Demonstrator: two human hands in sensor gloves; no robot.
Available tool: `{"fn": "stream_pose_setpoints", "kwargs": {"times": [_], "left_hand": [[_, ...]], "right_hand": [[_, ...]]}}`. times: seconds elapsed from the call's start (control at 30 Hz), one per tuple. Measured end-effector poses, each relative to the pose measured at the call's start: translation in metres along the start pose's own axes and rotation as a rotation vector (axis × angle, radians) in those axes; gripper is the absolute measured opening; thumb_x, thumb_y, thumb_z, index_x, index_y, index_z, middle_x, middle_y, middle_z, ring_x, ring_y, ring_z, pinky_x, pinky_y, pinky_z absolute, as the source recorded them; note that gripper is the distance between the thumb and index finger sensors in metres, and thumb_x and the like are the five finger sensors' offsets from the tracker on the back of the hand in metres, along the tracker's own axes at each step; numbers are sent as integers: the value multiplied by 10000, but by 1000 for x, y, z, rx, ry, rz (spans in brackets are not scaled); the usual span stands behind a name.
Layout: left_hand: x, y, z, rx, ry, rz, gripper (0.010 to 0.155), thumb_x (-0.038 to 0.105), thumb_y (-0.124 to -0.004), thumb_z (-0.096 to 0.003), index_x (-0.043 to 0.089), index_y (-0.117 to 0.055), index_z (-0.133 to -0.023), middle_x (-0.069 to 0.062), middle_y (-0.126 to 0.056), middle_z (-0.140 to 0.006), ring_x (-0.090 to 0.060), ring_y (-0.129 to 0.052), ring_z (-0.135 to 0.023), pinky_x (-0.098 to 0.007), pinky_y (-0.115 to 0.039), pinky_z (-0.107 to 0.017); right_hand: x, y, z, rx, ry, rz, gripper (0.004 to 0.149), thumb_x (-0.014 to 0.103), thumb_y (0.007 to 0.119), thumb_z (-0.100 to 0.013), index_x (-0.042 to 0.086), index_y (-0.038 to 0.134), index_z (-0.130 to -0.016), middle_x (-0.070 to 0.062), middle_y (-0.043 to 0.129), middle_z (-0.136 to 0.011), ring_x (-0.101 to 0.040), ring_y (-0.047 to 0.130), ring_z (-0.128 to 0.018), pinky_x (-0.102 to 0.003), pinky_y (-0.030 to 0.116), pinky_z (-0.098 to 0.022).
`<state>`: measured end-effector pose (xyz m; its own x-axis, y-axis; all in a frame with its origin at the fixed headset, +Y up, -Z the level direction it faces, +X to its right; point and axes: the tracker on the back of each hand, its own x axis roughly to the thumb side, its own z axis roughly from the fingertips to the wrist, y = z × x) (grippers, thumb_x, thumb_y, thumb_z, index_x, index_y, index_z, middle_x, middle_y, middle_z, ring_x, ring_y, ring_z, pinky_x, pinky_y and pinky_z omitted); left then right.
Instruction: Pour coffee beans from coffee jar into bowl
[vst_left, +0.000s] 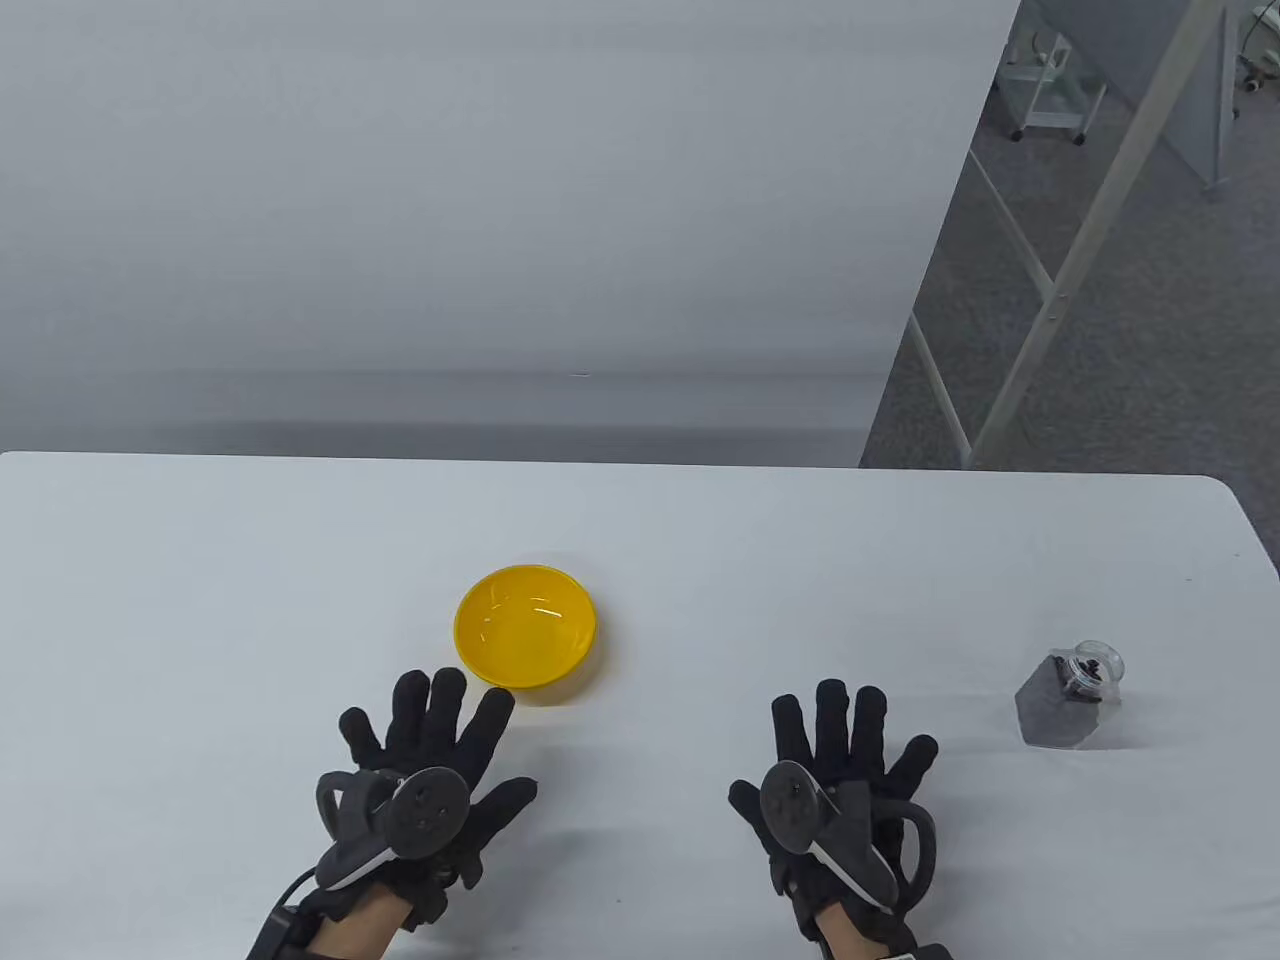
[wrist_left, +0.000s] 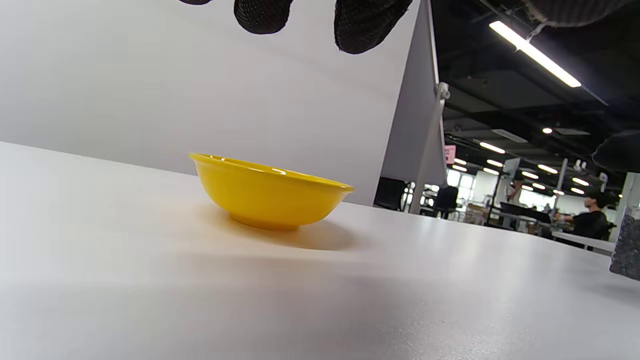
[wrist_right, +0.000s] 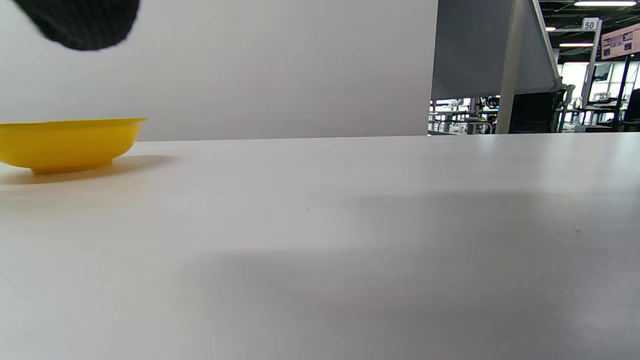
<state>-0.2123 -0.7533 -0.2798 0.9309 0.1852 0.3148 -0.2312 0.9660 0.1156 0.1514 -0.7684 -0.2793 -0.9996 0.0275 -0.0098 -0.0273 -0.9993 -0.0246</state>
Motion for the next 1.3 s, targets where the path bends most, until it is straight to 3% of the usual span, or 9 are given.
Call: {"fn": "stream_pose_setpoints", "kwargs": {"times": [0.7, 1.3], "left_hand": [[-18, 5, 13, 15, 57, -11, 893, 806, -525, -389, 279, -470, -1108, -236, -342, -1142, -613, -319, -1014, -862, -195, -470], [-15, 5, 14, 21, 61, -15, 885, 788, -540, -394, 263, -485, -1104, -237, -357, -1138, -608, -336, -1014, -852, -209, -492]], "right_hand": [[-2, 8, 9, -1, 5, 45, 917, 787, 566, -375, 325, 79, -999, -186, -25, -1079, -536, 33, -983, -862, 94, -501], [-10, 1, 12, -28, 38, -34, 912, 763, 602, -367, 317, 118, -998, -199, 11, -1083, -539, 76, -992, -875, 128, -517]]}}
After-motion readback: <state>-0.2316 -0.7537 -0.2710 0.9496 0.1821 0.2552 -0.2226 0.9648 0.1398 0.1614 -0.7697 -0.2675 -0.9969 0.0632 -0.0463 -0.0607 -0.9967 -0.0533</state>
